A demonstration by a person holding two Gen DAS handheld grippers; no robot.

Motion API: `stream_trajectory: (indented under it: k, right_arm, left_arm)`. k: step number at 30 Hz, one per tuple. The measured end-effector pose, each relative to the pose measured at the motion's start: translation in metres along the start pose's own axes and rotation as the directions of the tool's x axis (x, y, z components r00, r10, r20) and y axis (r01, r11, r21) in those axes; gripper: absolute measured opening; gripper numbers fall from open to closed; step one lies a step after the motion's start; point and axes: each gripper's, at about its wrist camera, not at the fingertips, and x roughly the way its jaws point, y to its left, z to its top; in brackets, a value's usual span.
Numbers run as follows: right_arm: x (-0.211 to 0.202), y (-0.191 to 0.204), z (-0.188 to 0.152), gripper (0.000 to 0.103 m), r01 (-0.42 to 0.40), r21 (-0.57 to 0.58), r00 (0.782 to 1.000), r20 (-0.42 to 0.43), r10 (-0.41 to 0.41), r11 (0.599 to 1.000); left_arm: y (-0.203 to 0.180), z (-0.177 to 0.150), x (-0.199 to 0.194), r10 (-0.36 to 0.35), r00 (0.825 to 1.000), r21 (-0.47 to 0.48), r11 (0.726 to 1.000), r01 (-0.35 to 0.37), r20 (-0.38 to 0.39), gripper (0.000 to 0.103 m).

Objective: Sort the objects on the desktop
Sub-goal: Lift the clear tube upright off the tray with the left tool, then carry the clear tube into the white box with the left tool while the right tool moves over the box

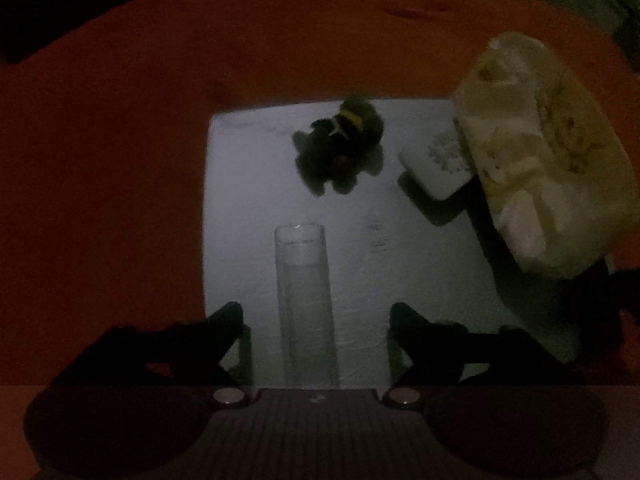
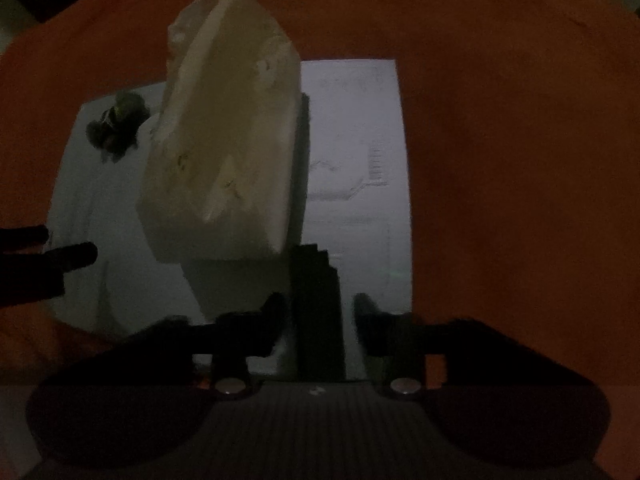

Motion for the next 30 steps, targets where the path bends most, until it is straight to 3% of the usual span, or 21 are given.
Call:
stream_trajectory:
  k: [1,2,3,4,7,18,30]
  right_arm:
    - [0.002,0.003,0.000,0.045,0.012,-0.020,1.000,0.005,-0.012,1.000]
    - [0.005,0.006,-0.001,0.044,0.023,-0.045,1.000,0.000,-0.023,0.999]
    - [0.008,0.007,-0.002,0.035,0.029,-0.061,1.000,-0.010,-0.030,0.998]
    - [0.011,0.009,-0.004,0.028,0.035,-0.078,0.999,-0.019,-0.037,0.996]
    - [0.003,0.013,-0.009,0.028,0.053,-0.096,0.999,0.009,-0.052,0.994]
    - [-0.089,0.008,-0.016,0.028,-0.056,0.014,0.986,0.156,0.053,0.998]
    - [-0.170,0.034,-0.077,0.028,-0.074,-0.051,0.977,0.194,0.083,0.996]
  left_arm:
    - [0.000,0.003,0.006,-0.002,1.000,0.006,1.000,0.002,-0.024,0.052]
    - [-0.001,0.004,0.009,-0.001,1.000,0.006,1.000,0.001,-0.029,0.048]
    - [-0.001,0.003,0.008,-0.002,1.000,0.010,1.000,0.002,-0.019,0.041]
    - [-0.002,0.002,0.005,-0.006,1.000,0.020,1.000,0.007,-0.008,0.025]
    - [0.004,0.000,-0.008,-0.029,1.000,0.024,0.999,0.028,0.006,0.024]
    - [0.033,-0.014,-0.077,-0.085,0.994,-0.063,0.994,0.089,0.067,0.024]
    - [-0.002,-0.095,-0.183,-0.106,0.989,0.062,0.993,0.100,0.106,0.024]
